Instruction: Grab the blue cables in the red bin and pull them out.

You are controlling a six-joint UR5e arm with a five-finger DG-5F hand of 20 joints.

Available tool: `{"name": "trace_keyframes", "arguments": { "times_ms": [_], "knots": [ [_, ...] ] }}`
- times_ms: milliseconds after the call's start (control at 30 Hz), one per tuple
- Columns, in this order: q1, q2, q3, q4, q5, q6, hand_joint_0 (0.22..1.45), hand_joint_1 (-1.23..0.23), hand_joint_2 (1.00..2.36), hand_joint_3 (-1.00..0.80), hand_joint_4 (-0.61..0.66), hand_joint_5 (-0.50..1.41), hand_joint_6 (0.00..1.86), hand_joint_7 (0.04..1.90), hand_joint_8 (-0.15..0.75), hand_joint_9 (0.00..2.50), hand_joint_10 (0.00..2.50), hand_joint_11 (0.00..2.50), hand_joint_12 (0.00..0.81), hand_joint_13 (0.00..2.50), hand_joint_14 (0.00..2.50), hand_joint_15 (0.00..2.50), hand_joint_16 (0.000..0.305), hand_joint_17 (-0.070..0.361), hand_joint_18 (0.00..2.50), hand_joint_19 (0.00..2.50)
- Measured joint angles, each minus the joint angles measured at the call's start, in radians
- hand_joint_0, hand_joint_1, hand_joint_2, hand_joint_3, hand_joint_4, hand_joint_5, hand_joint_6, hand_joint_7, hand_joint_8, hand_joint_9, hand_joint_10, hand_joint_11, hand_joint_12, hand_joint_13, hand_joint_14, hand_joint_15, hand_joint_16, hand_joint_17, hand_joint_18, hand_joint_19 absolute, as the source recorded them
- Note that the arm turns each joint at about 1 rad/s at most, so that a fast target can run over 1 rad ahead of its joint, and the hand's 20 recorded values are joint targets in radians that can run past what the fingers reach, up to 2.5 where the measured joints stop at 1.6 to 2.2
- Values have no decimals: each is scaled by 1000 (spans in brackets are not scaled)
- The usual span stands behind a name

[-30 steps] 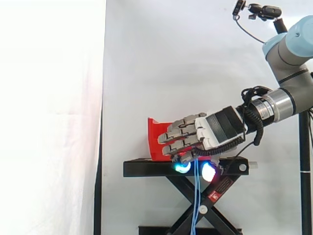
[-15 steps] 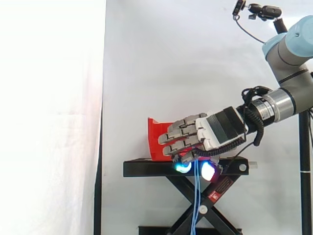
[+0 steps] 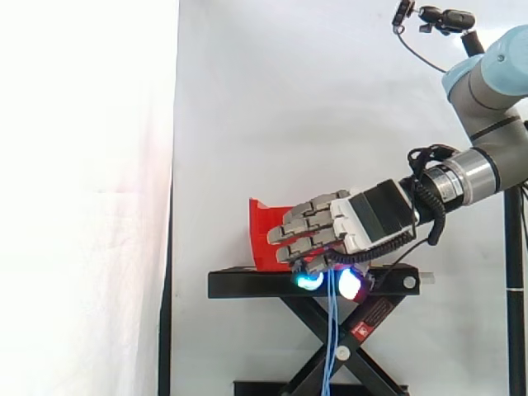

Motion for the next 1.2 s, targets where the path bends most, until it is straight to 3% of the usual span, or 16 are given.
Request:
{"name": "trace_keyframes", "arguments": {
  "times_ms": [1200],
  "knots": [
    [3,0,4,-10,0,-16,925,-944,1000,-1000,229,811,5,778,227,556,11,337,289,344,11,275,38,85,349,523]
  ]
}}
